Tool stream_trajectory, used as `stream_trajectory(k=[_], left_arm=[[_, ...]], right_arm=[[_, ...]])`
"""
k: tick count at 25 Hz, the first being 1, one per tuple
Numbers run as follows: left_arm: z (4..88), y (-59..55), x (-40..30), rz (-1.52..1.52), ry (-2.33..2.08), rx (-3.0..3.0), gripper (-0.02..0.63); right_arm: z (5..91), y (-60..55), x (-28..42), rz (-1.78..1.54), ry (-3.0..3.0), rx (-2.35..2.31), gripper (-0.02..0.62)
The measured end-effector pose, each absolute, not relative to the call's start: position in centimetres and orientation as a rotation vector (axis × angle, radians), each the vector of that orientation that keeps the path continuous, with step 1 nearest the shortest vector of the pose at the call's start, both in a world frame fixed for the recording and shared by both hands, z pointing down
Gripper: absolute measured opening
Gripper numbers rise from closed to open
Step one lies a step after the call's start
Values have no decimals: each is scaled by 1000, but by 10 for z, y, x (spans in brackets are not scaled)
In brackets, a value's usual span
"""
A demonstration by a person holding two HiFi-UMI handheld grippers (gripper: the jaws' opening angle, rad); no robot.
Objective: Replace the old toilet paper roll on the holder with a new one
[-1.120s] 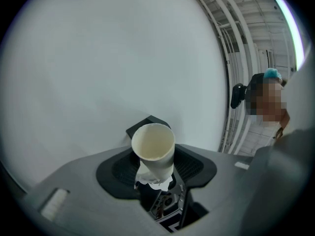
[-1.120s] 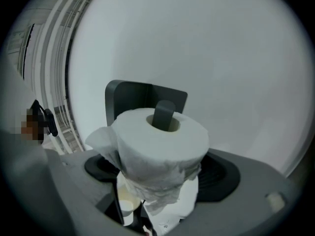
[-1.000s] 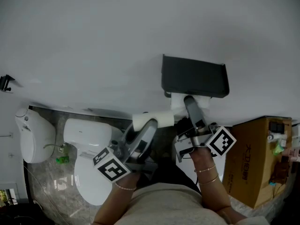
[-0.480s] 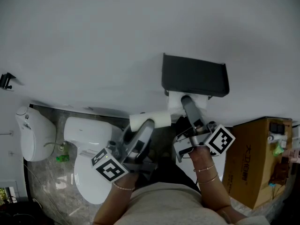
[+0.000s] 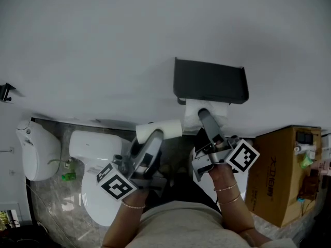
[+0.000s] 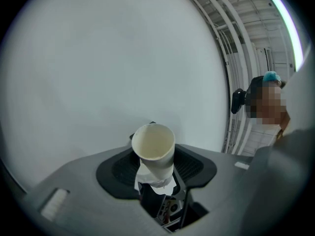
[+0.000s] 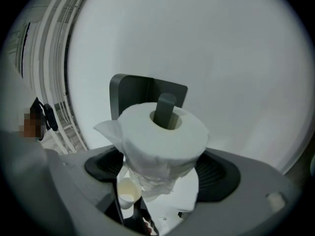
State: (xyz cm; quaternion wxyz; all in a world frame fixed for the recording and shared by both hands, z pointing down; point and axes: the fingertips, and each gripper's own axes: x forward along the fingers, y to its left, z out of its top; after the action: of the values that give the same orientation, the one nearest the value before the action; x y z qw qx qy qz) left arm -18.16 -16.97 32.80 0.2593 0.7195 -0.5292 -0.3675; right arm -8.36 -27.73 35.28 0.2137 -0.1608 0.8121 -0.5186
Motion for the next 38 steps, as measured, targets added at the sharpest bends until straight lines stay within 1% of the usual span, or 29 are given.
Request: stream_trajectory(k=[8,15,19,27,29,32,33,34,36,37,38], left_arm=[[327,-165,-171,-985,-1364,1985,215],[318,-166,-153,-977,-1277,2043,215],[310,-169,-142,-967,-1229,2083,215],[289,-170,-122,-875,-1187,2234,215],[282,-170,-120,-854,-1196,2280,215],[273,-169,-117,-832,-1204,2334,215],[271,-169,-116,-830,-1203,2343,215],[270,-168,-114,-829,-1200,2347,215],[267,-168,-113,-830,-1194,2350,214],[266,-168,-113,-830,-1194,2352,214],[265,-168,-113,-829,-1198,2357,215]], right_arm=[[350,-263,-70,-1415,2267,-493,449],[349,-258,-40,-1358,2259,-577,449],[332,-255,-24,-1247,2293,-619,449],[307,-233,-23,-999,2533,-684,448],[297,-229,-23,-939,2553,-685,434],[284,-223,-25,-866,2570,-664,390],[281,-221,-25,-849,2569,-652,359],[279,-220,-25,-833,2565,-641,320],[274,-216,-24,-798,2555,-624,180],[271,-214,-25,-774,2558,-619,127],[268,-213,-26,-746,2569,-614,103]])
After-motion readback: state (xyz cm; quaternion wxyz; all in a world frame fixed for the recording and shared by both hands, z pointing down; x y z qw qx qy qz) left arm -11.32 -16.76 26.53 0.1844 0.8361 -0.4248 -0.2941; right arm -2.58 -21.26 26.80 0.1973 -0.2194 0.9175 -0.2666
